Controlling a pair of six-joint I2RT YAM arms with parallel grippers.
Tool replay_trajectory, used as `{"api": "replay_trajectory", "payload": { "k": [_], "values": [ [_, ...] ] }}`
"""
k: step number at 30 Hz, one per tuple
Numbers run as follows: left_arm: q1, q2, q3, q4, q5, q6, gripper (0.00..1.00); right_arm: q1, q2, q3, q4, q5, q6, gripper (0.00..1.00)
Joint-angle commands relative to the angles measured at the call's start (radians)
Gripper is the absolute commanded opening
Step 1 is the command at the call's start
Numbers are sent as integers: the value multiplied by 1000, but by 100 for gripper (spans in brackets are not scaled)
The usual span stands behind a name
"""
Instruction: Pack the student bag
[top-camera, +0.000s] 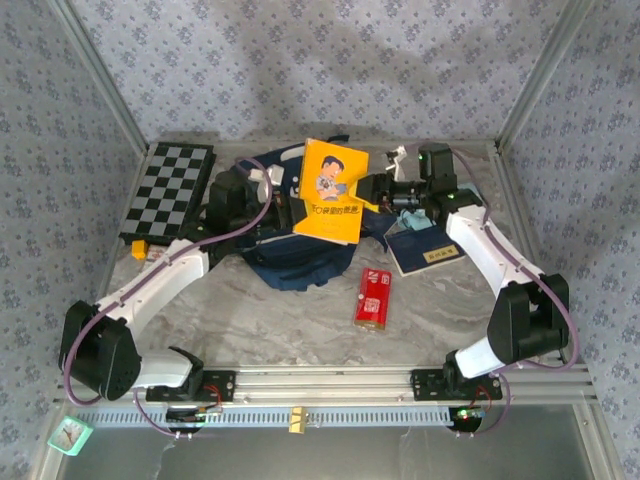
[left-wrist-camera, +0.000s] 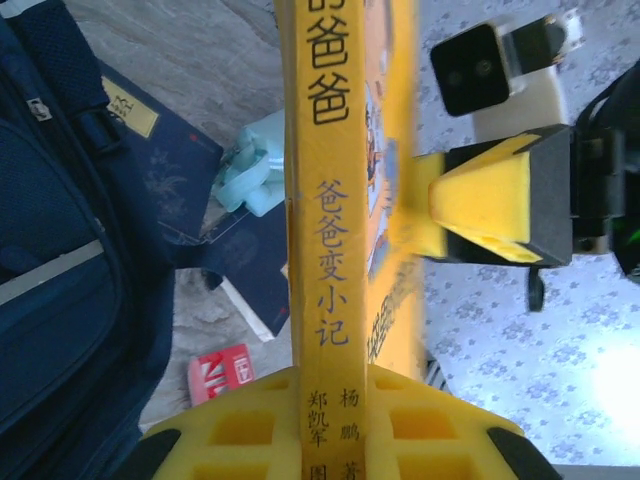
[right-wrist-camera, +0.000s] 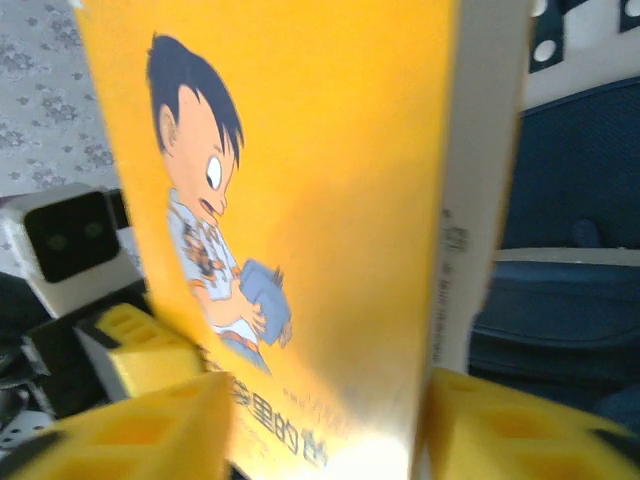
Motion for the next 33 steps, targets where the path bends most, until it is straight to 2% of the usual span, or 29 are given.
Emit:
{"api": "replay_trajectory", "payload": {
  "k": [1, 4, 7, 10, 14, 22, 29, 33],
  "values": [
    [-9, -26, 71, 149, -21, -77, 0, -21, -37, -63, -3, -12, 41, 79],
    [-26, -21, 85, 211, -27, -123, 0, -19, -56, -107, 70, -42, 105, 93],
    [-47, -7, 112, 225, -41, -131, 0, -3, -72, -138, 184, -66, 191, 100],
    [-61, 8, 131, 239, -55, -135, 0, 27, -80, -162, 328, -93, 295, 100],
    [-61, 25, 138, 220, -74, -123, 0, 23, -102, -215, 620, -112, 503, 100],
    [-37, 18, 106, 149, -118, -87, 0, 7, -159, -207, 698, -110, 590, 100],
    [-34, 9, 74, 116, -142, -70, 0, 31, -160, -191, 629, -90, 542, 84],
    [-35, 7, 63, 109, -140, -66, 0, 59, -146, -172, 502, -65, 439, 64]
  ]
}}
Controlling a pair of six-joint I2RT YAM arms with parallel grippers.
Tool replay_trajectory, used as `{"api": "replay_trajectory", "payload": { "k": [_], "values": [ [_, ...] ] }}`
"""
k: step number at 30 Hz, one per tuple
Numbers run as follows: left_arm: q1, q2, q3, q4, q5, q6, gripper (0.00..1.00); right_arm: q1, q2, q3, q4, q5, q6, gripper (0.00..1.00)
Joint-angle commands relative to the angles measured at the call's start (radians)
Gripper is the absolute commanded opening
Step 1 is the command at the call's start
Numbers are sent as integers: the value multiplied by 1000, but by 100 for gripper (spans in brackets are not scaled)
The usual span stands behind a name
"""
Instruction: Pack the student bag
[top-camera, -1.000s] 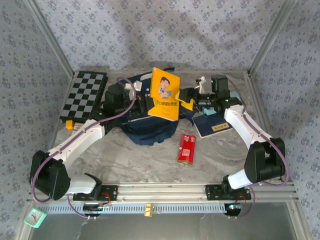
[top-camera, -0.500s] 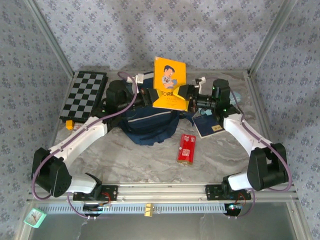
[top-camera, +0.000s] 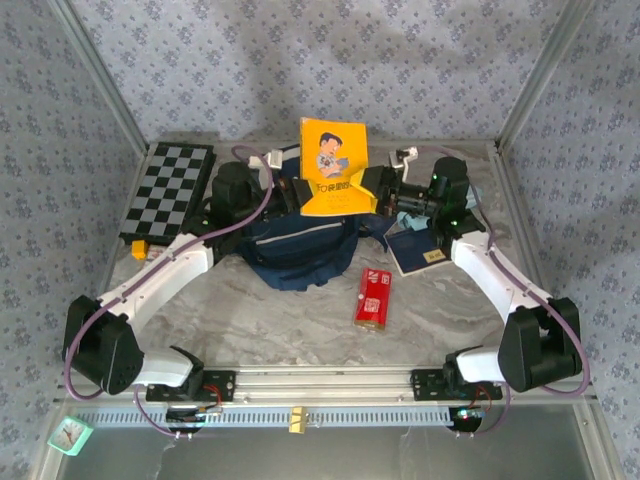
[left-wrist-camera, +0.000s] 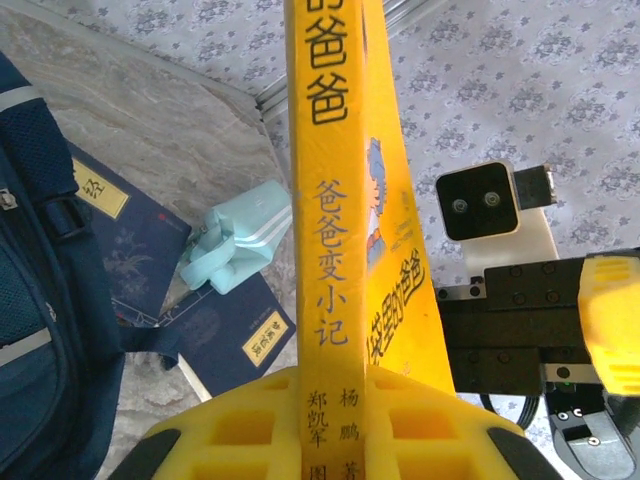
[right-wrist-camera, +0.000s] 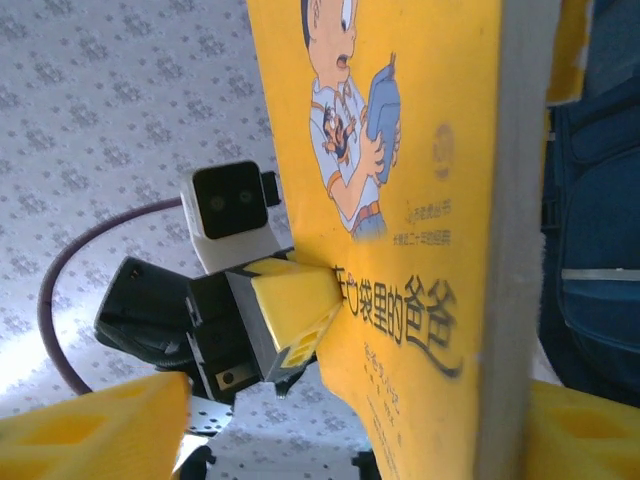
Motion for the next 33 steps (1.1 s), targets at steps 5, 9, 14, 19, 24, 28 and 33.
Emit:
{"api": "replay_trajectory", "payload": {
  "k": [5, 9, 14, 19, 24, 28, 33],
  "values": [
    [1, -45, -26, -23, -30, 77, 0, 29, 2, 67, -250, 47, -202, 29],
    [-5, -52, -30, -62, -27, 104, 0, 37, 4, 102, -424, 114, -311, 8],
    [-10, -59, -25, -146, -34, 161, 9, 45, -1, 107, -479, 164, -347, 0],
    [-11, -62, 6, -295, -56, 282, 50, 32, 2, 134, -558, 191, -392, 0],
    [-15, -37, 26, -491, -167, 534, 61, -19, -5, 206, -784, 269, -503, 0],
    [-57, 27, 61, -615, -218, 696, 63, -88, -22, 184, -831, 268, -508, 0],
    [-102, 128, 126, -706, -336, 813, 70, -176, -64, 102, -795, 230, -475, 0]
  ]
}}
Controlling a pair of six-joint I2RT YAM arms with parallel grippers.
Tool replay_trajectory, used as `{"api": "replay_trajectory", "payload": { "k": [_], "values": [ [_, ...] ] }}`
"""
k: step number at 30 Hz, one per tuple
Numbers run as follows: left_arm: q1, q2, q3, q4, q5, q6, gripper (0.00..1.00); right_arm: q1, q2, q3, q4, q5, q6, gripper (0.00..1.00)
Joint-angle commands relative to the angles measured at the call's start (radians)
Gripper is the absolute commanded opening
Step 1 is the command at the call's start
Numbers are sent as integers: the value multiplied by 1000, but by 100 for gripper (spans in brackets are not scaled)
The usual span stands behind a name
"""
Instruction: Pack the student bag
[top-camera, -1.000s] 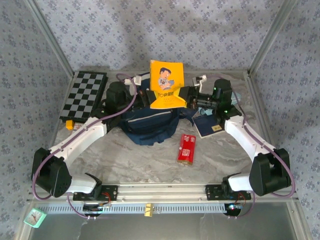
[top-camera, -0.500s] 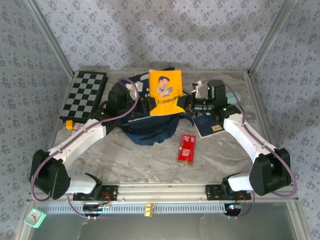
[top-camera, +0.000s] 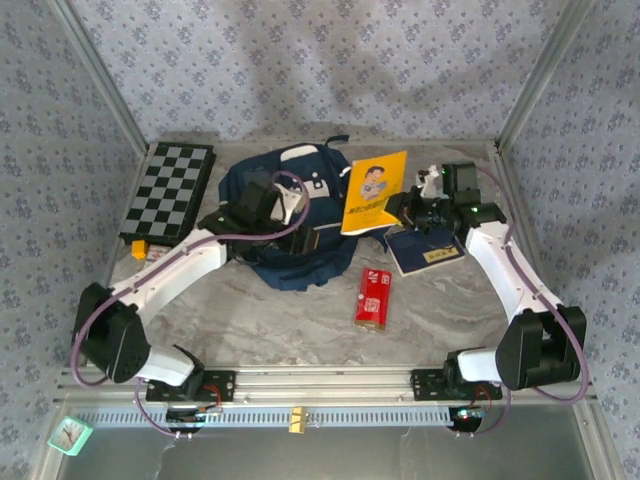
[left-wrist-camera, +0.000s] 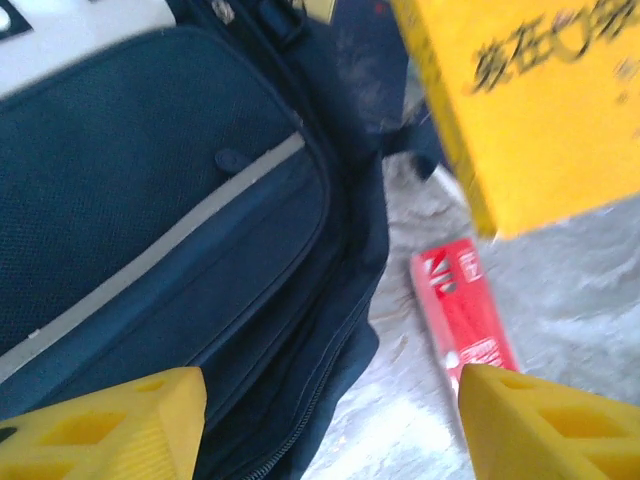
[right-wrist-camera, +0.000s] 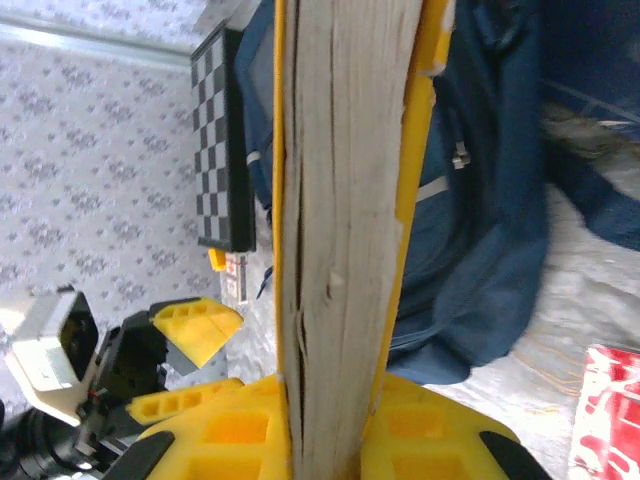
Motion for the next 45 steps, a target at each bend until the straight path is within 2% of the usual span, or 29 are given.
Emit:
{"api": "replay_trajectory", "payload": {
  "k": [1, 3, 4, 9, 14, 17, 21, 23, 28, 33, 36, 45],
  "values": [
    [-22, 58, 66, -117, -105, 169, 72, -37, -58, -24, 9, -32, -21, 0],
    [-30, 101, 77, -112, -141, 211, 84, -45, -68, -29, -6, -25, -36, 0],
    [-31, 121, 82, -100, -154, 226, 86, -49, -70, -31, -12, -19, -41, 0],
    [-40, 271, 174, -132, -237, 292, 87, -63, -60, -34, -7, -21, -25, 0],
    [-106, 353, 194, -103, -314, 379, 91, -63, -56, -39, 9, -25, -14, 0],
    [-120, 423, 228, -119, -317, 422, 93, -64, -53, -33, 4, -24, -18, 0],
    [-120, 508, 289, -119, -386, 427, 92, -64, -48, -29, -4, -26, -23, 0],
    [-115, 529, 303, -111, -378, 428, 90, -65, -48, -32, -9, -25, -25, 0],
    [-89, 555, 327, -114, -281, 417, 78, -72, -48, -30, -7, -28, -23, 0],
    [-44, 583, 368, -167, -161, 405, 59, -70, -31, -26, 18, -49, -3, 0],
    [-37, 587, 384, -184, -158, 405, 41, -69, -24, -25, 19, -51, -2, 0],
    [-37, 510, 412, -211, -147, 407, 3, -70, -38, -37, -3, -45, -22, 0]
  ]
}}
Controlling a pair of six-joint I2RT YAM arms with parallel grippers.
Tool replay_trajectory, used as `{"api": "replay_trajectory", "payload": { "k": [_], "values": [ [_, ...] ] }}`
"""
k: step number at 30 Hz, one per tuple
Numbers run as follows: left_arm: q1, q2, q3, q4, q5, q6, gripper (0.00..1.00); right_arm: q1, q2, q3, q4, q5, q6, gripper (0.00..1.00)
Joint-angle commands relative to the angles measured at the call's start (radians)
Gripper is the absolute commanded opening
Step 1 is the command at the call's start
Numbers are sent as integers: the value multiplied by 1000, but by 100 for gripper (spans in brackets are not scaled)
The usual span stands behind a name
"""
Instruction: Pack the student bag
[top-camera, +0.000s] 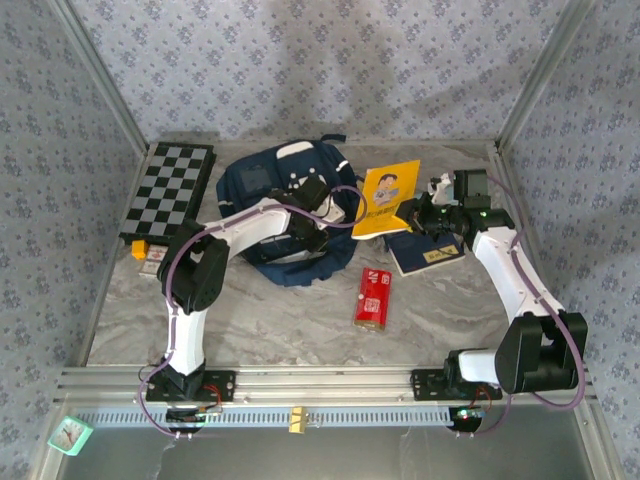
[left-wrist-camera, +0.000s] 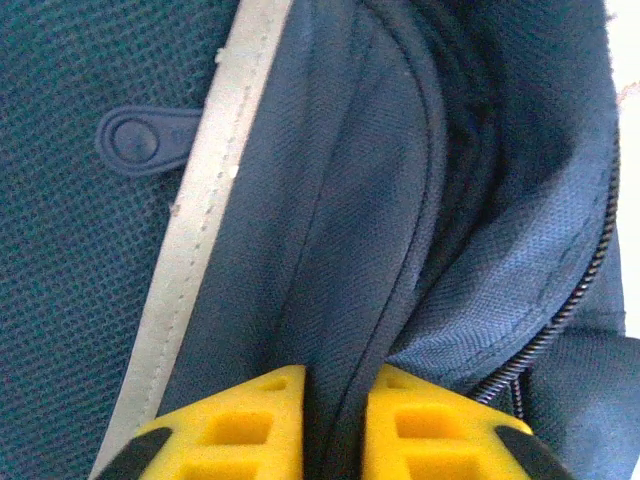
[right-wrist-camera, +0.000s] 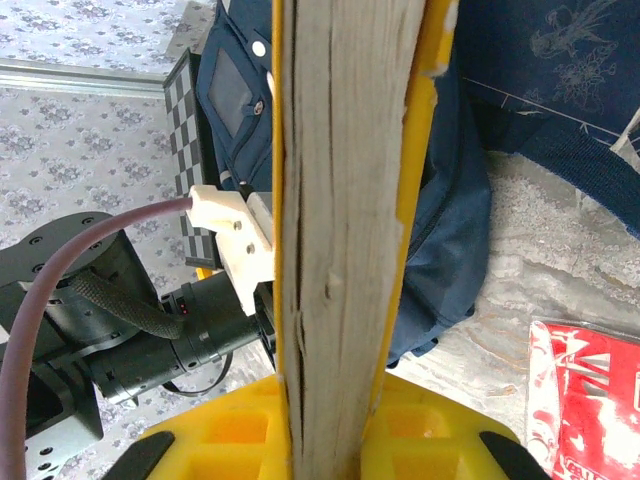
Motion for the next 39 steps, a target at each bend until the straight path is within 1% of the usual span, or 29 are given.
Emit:
{"api": "replay_trajectory", "payload": {
  "k": [1, 9, 11, 15, 18, 21, 23, 24, 29, 31, 35, 39],
  "values": [
    [12, -63, 32, -39, 6, -21, 0, -8, -19, 8, 23, -32, -22, 0],
    [10, -176, 58, -42, -22, -50, 0, -17, -30, 9, -37, -37, -69, 0],
    [11, -205, 56, -42, -46, -56, 0, -19, -36, 9, -61, -43, -84, 0],
    [10, -247, 90, -42, -130, -67, 0, -16, -51, 9, -121, -74, -106, 0],
    [10, -265, 141, -69, -183, -73, 0, 6, -72, -9, -176, -66, -106, 0],
    [11, -286, 182, -64, -215, -69, 0, 61, -83, -46, -155, -63, -86, 0],
    [10, -306, 187, -55, -181, -31, 0, 98, -81, -78, -95, -68, -40, 0],
    [10, -316, 187, -20, -167, -12, 0, 123, -78, -100, -45, -72, -4, 0],
    [10, -333, 227, -26, -177, 9, 0, 247, -10, -130, 199, -46, 116, 0],
    [10, -343, 231, -32, -193, 8, 0, 302, 43, -124, 305, -7, 151, 0],
    [9, -369, 228, -21, -201, 17, 0, 388, 203, -25, 408, 56, 141, 0],
    [10, -391, 220, -14, -213, 15, 0, 436, 350, 58, 520, 122, 137, 0]
  ]
}}
